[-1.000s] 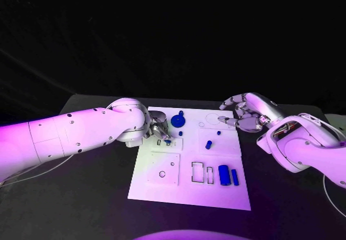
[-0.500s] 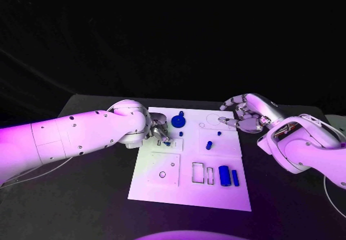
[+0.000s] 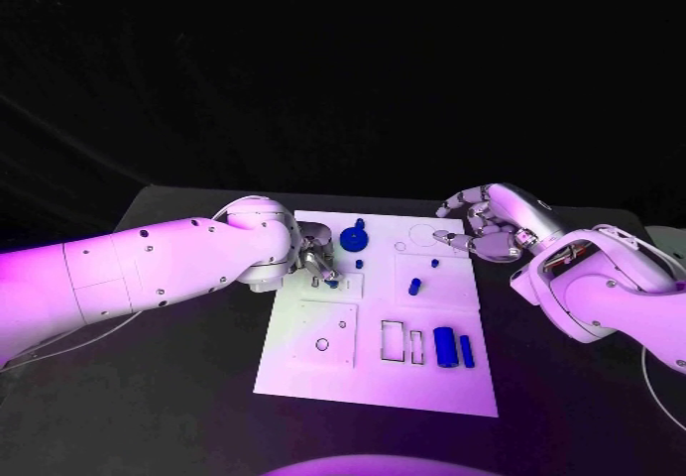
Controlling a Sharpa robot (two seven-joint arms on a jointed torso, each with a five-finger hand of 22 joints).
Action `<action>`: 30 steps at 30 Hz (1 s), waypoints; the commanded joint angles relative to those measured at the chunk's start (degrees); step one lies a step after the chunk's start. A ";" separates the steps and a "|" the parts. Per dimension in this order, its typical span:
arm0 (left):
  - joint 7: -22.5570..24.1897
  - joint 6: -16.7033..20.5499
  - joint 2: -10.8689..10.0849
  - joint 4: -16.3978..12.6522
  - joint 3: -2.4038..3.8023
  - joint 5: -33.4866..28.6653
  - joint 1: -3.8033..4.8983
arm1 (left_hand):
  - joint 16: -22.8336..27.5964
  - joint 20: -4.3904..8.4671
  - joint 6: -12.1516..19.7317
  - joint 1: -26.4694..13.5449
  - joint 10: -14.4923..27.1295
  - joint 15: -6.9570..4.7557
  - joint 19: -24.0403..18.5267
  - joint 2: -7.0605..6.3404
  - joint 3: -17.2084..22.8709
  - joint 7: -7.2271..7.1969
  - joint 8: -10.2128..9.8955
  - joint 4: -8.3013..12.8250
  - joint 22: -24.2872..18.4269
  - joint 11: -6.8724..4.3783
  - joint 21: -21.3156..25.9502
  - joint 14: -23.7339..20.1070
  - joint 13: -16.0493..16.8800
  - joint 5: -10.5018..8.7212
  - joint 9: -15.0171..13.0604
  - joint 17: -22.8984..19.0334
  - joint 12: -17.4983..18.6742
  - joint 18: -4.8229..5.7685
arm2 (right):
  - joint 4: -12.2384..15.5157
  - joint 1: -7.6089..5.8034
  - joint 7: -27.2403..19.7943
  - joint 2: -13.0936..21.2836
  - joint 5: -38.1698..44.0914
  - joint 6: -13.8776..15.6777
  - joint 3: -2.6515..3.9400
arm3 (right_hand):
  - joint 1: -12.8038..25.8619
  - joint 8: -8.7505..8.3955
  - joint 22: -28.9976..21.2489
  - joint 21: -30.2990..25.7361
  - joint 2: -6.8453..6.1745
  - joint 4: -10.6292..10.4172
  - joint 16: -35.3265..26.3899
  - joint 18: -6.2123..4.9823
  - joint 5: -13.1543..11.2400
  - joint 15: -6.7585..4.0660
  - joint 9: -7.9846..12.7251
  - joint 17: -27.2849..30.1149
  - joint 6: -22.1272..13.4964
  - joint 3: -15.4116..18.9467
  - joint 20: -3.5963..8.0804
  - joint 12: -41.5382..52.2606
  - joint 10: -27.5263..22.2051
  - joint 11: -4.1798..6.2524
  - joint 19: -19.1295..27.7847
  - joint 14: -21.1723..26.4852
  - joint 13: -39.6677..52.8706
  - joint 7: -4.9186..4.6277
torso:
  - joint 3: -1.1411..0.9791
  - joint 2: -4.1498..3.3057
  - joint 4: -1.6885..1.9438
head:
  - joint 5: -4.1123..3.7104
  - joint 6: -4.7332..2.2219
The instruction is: Assemble the parts on the task board
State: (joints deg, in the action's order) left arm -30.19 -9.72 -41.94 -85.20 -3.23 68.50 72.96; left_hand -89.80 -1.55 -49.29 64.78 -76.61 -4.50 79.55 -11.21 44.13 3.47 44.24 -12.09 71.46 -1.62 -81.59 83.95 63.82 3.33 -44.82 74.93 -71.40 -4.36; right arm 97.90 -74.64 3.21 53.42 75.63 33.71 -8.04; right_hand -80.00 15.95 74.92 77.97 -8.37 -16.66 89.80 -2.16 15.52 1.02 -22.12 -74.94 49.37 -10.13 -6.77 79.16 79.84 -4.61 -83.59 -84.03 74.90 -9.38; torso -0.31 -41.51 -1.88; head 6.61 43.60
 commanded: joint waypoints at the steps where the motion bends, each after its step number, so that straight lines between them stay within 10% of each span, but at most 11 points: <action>1: -0.12 -1.80 0.06 -0.06 -0.17 1.00 -0.23 | -0.20 0.01 -1.39 0.10 -0.27 -0.31 0.55 0.68 9.61 -1.14 0.37 9.41 0.04 -0.12 -0.26 6.05 -0.17 0.23 -0.05 15.07 0.42 0.33 | 0.07 0.04 -0.04 0.00 0.41 -0.30 0.00 | 0.55 0.18 7.47 -0.21 0.01 0.03 0.20 -0.76 -0.10 -0.55 0.06 -15.06 0.04 -0.36 0.32 -0.23 -0.23 0.04 0.08 -5.97 4.37 0.08 | -0.02 0.03 0.02 | -0.06 0.10; 30: -0.08 -2.49 0.10 -0.20 -0.26 1.11 -0.26 | -0.20 0.27 -2.30 -2.43 -1.02 -0.66 0.74 0.69 8.55 -1.76 1.50 8.68 0.26 -0.56 -0.31 6.05 -0.16 -0.15 -0.71 15.07 0.20 0.39 | -0.05 0.27 -0.44 -0.05 0.17 0.23 0.00 | 0.88 0.36 7.59 -0.06 0.16 0.04 0.20 -0.72 -0.12 -0.57 0.05 -15.06 0.21 -0.52 0.33 -0.09 -0.10 0.08 -0.01 -5.97 4.50 0.13 | -0.03 0.02 0.01 | -0.06 0.27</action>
State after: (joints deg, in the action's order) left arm -30.14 -10.48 -41.87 -85.36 -3.32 69.46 72.92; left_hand -89.80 -1.32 -49.49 62.80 -77.24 -4.84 79.77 -10.59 44.91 3.46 45.40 -11.30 71.68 -2.25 -81.59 84.03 63.62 3.29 -45.57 74.92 -70.89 -4.36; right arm 97.83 -74.42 3.06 53.38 75.57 33.86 -8.04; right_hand -79.70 15.95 74.90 77.98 -8.07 -16.50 89.80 -2.16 15.51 1.02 -22.12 -74.92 49.37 -10.29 -6.77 79.16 79.84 -4.61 -83.60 -84.03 74.93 -9.38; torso -0.33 -41.47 -1.87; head 6.55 43.78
